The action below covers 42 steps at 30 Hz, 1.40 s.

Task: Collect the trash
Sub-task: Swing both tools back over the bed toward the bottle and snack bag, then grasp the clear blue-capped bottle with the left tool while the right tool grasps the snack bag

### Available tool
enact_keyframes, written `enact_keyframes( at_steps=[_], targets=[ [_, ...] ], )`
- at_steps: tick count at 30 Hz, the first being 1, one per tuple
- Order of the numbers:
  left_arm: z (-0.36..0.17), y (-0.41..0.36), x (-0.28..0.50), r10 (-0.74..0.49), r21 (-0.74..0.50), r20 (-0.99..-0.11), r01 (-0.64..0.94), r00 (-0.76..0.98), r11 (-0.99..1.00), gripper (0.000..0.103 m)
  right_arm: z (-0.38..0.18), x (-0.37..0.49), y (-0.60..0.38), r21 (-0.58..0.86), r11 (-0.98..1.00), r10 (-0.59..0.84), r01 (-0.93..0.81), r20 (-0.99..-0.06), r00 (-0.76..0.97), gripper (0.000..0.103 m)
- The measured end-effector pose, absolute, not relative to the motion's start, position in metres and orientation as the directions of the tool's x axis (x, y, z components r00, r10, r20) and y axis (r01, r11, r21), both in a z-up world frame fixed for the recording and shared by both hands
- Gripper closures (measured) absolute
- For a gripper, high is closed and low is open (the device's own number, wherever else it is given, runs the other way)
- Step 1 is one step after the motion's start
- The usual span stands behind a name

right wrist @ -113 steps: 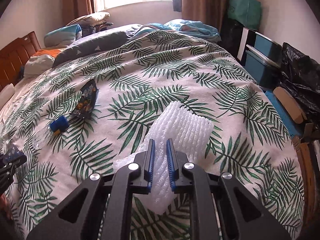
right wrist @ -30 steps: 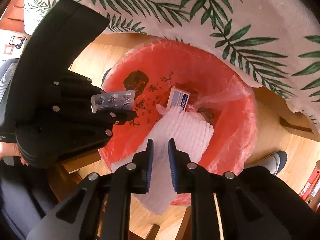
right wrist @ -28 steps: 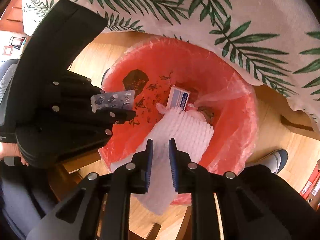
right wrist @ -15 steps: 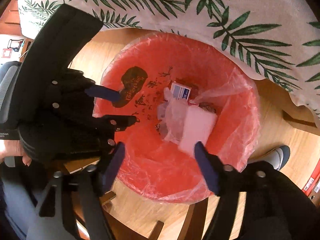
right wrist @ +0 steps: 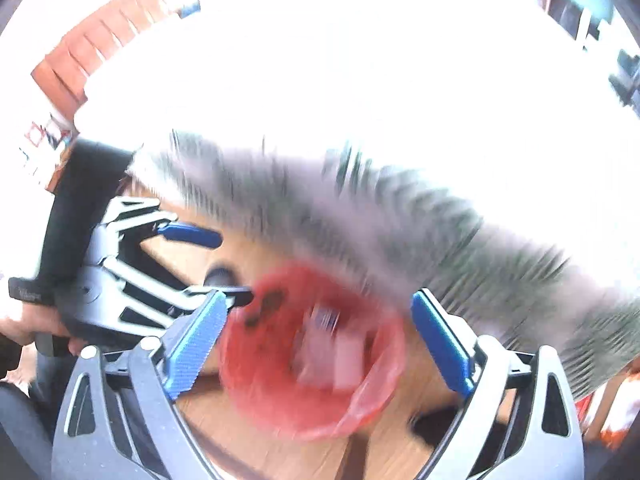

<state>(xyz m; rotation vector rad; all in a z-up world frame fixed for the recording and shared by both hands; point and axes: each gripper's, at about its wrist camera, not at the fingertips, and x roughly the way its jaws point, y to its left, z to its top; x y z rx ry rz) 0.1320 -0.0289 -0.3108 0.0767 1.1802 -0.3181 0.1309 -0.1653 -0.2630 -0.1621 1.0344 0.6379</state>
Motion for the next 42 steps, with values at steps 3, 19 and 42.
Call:
enact_keyframes(
  at_steps=[3, 19, 42],
  targets=[
    [-0.261, -0.021, 0.157, -0.181, -0.028, -0.857, 0.307, 0.482, 0.951, 0.032, -0.220, 0.151, -0.166, 0.050, 0.811, 0.405, -0.584, -0.768, 0.496, 0.006],
    [-0.193, 0.052, 0.439, -0.073, 0.096, -0.732, 0.209, 0.677, 0.973, 0.010, -0.151, 0.431, -0.111, -0.049, 0.858, 0.367, -0.512, -0.640, 0.675, 0.005],
    [-0.271, 0.089, 0.603, -0.091, 0.021, -0.749, 0.161, 0.657, 0.987, 0.007, -0.249, 0.674, -0.020, 0.003, 0.882, 0.323, -0.471, -0.731, 0.601, 0.027]
  ],
)
